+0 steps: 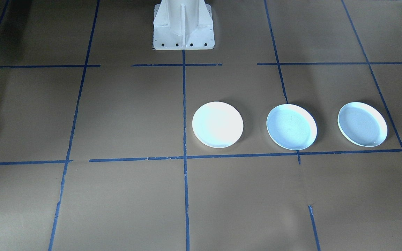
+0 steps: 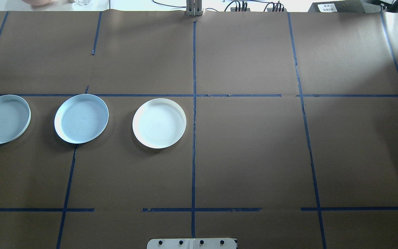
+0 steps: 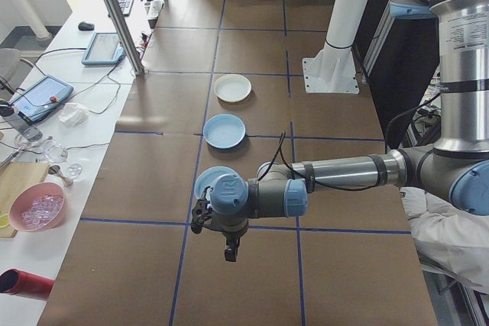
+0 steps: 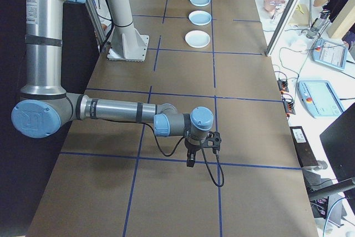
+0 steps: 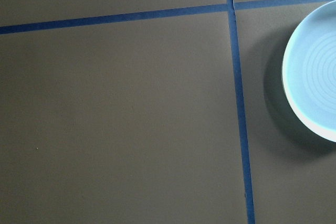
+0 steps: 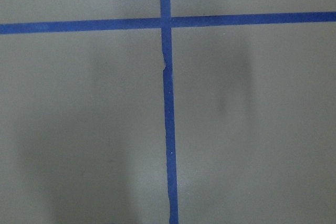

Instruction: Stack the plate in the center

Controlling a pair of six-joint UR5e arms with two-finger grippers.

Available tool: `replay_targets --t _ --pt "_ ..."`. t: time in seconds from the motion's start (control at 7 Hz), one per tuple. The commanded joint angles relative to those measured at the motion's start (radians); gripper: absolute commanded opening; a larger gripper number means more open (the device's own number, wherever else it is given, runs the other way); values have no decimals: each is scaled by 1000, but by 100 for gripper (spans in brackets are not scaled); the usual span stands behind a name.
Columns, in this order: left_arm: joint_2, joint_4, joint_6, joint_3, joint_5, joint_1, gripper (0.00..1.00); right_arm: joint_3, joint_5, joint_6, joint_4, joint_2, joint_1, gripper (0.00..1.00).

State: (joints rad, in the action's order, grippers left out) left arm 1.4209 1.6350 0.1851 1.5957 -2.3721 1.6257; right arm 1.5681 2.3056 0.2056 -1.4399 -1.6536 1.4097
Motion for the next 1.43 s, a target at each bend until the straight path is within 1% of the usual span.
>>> replay_targets --t 0.0,0.29,0.43,0.57,0.71,0.86,1.0,1.14,1.29 --pt "-3 -9 -9 9 1 0 100 1 0 0 -1 0 0 100" --pt "4 23 -18 6 5 0 100 1 0 0 1 0 0 100" --pt "4 90 -18 -5 52 0 100 0 0 0 1 0 0 100" --pt "12 161 -15 -55 60 -1 100 1 0 0 1 0 0 100" --pt "15 177 -10 -106 9 -3 100 0 0 0 0 0 0 100" --pt "59 178 -19 -208 -121 -4 100 0 0 0 -1 0 0 100" --pt "122 180 -21 -285 -159 -15 100 0 0 0 -1 0 0 100" --pt "153 218 -79 -322 -167 -48 100 0 0 0 -1 0 0 100" --pt "156 308 -217 -322 -196 -106 100 0 0 0 -1 0 0 100"
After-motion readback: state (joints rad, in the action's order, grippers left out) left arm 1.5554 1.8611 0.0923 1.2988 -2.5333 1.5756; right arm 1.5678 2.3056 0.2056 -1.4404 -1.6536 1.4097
